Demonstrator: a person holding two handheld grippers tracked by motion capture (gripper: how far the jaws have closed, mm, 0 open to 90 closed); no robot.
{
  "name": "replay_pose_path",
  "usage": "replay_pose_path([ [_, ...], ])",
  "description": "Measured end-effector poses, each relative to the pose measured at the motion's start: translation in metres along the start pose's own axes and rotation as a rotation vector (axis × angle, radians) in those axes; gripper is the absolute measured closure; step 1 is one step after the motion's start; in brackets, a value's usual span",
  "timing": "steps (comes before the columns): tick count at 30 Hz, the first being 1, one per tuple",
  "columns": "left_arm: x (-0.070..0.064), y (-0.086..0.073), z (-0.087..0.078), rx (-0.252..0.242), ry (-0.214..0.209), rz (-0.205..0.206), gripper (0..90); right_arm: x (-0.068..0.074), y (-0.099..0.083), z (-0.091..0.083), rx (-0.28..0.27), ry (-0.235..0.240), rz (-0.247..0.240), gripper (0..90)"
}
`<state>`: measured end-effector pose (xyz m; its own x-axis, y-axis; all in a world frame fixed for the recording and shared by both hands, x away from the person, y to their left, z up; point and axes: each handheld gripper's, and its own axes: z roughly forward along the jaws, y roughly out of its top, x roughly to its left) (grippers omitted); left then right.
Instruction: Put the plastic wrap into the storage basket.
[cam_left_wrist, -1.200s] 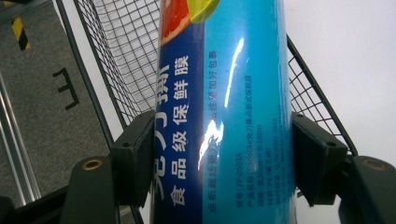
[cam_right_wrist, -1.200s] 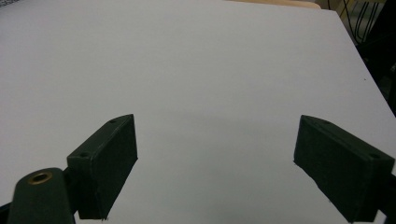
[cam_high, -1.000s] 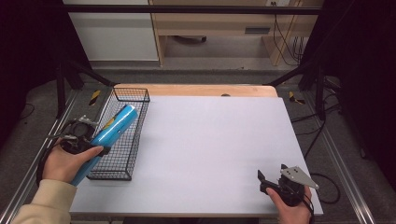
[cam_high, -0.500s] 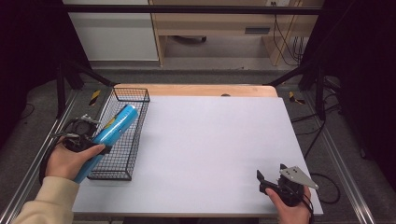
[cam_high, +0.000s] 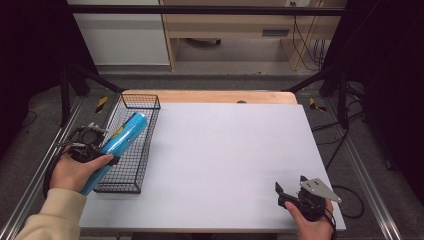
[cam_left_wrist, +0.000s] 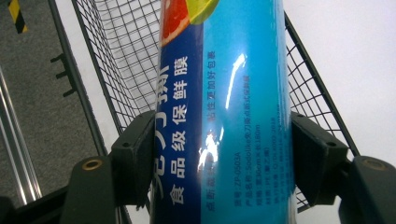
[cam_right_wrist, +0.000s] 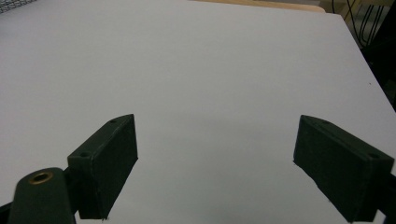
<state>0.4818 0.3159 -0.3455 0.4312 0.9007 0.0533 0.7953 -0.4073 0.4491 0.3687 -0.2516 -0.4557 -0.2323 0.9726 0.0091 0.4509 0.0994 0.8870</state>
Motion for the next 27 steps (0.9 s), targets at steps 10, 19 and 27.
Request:
replay_pose_path([
  [10,-0.0005,0.004,0.006,0.024,-0.006,-0.009,32.2,0.0001,0.0,0.0001,0.002,0.003,0.001,13.7],
  [19,-0.0007,0.0079,0.0086,0.044,-0.002,-0.002,32.2,0.0,-0.0001,0.0001,0.002,0.002,-0.001,13.7],
  [27,0.0013,0.0081,0.0099,0.055,0.01,-0.01,32.2,0.0006,-0.0001,0.0001,0.005,0.002,-0.001,13.7],
])
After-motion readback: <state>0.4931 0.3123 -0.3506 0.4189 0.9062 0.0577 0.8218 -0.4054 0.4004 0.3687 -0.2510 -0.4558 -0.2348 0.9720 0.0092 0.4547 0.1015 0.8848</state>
